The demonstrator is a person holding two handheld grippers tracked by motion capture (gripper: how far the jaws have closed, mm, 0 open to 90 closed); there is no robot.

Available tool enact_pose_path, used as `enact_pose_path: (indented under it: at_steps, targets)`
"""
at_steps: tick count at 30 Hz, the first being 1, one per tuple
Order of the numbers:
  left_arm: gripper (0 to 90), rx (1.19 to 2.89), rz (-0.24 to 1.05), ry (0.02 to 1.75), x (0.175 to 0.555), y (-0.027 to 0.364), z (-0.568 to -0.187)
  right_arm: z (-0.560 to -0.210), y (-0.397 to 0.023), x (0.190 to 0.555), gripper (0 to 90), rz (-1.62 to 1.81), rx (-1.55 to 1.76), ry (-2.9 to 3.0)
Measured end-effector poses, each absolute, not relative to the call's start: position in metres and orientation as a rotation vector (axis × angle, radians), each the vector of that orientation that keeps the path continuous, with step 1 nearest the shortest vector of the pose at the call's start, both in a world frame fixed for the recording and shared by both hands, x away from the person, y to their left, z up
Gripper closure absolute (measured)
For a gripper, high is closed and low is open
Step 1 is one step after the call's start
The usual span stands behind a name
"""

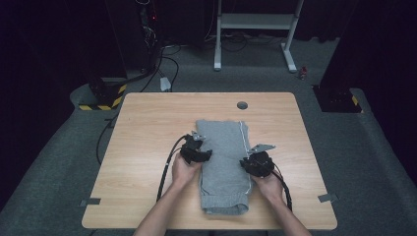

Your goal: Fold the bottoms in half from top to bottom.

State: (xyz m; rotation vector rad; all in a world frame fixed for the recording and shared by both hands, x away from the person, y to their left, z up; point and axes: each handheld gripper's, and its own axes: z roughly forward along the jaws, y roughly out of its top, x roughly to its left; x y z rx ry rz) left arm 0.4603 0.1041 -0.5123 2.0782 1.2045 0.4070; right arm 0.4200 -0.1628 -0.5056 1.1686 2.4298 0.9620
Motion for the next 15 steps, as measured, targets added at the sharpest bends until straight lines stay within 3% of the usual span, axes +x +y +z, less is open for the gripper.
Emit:
enact_pose_path:
  at_steps: [7, 15]
  targets:
    - [44.2, 2.006, 0.487, 1.112, 0.454, 0.100, -0.497, -0.497, -0.170, 0.420, 70.4, 0.999, 1.192, 2.374]
    - [44.5, 2.120, 0.465, 1.197, 0.477, 0.090, -0.513, -0.505, -0.159, 0.439, 67.0, 0.975, 1.216, 2.367]
